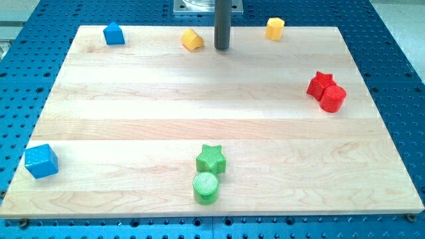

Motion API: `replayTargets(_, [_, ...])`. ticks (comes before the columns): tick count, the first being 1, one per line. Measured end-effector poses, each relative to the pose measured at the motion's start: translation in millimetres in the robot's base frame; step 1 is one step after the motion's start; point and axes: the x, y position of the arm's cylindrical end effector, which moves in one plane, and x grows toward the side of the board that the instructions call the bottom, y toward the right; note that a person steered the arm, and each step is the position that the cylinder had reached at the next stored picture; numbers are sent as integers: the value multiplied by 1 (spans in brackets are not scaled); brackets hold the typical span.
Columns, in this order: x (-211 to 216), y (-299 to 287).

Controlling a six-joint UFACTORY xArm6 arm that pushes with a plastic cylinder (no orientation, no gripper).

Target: Move your arm towards the top right corner

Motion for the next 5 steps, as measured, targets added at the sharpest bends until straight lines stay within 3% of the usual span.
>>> replayTargets(1, [54,-47])
replayTargets(2, [46,-131])
replayTargets(3, [46,-173])
replayTargets(4, [47,-208])
replayTargets(5, [75,-185])
